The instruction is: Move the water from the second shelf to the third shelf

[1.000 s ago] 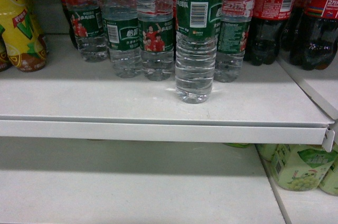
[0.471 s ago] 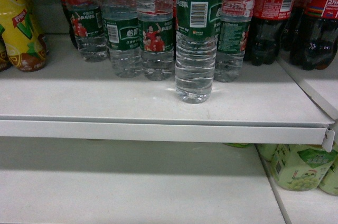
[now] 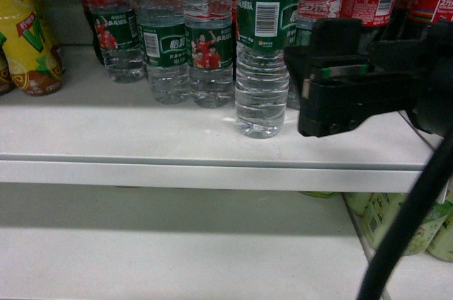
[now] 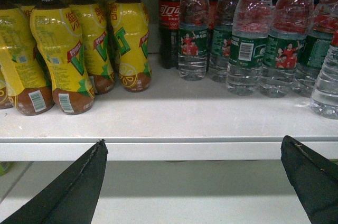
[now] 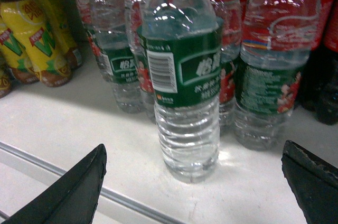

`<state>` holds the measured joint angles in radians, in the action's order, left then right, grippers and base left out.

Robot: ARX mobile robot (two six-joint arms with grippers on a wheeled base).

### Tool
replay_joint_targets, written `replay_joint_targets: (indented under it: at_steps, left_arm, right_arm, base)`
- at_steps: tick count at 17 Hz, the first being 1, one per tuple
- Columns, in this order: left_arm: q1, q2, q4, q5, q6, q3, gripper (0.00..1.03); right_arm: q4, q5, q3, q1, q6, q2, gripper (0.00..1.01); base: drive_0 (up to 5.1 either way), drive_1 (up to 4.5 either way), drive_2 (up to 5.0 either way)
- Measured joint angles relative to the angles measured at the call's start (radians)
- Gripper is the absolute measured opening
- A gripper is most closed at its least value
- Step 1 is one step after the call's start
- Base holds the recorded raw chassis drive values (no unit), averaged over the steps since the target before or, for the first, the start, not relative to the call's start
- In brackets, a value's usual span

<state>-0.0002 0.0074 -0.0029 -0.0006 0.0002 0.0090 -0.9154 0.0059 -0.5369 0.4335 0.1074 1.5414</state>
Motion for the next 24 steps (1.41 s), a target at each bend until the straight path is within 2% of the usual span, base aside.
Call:
replay_joint_targets:
  at_steps: [3, 7, 20, 24]
  left_arm:
    - [0.0, 0.0, 0.0, 0.0, 0.0, 0.0, 0.98]
    - [0.0, 0.0, 0.0, 0.0, 0.0, 0.0, 0.98]
    - [0.0, 0.0, 0.0, 0.0, 0.0, 0.0, 0.98]
    - [0.0, 0.0, 0.0, 0.0, 0.0, 0.0, 0.98]
  right_arm:
    - [0.006, 0.0, -0.13, 0.021, 0.023, 0.107, 0.98]
    - [0.032, 0.007, -0.209, 0.023, 0.027, 0.172, 0.98]
    - [0.086, 0.034, -0.319, 0.02, 0.0, 0.265, 0.98]
    - [0.113, 0.069, -0.394, 0.004, 0.0, 0.327, 0.98]
  base:
    - [0.0, 0.0, 0.0]
    - [0.0, 0.0, 0.0]
    - [0.0, 0.0, 0.0]
    - [0.0, 0.0, 0.0]
